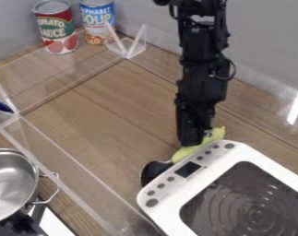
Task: Put green spoon on the white and black stove top
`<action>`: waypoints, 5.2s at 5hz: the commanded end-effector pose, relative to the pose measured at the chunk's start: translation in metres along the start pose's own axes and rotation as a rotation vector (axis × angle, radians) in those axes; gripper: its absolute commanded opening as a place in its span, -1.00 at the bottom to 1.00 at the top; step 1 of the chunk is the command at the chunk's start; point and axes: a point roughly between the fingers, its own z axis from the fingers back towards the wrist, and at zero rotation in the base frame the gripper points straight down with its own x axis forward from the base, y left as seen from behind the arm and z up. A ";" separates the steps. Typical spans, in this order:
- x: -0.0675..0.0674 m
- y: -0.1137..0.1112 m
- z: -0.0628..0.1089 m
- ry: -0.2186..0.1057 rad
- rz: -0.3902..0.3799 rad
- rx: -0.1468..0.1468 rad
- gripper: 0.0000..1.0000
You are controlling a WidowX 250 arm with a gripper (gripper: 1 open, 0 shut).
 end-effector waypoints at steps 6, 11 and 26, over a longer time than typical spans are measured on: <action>-0.004 0.018 0.013 -0.004 -0.048 0.017 1.00; 0.008 0.014 0.012 0.019 -0.112 0.027 1.00; 0.024 0.028 0.015 0.061 -0.253 0.122 1.00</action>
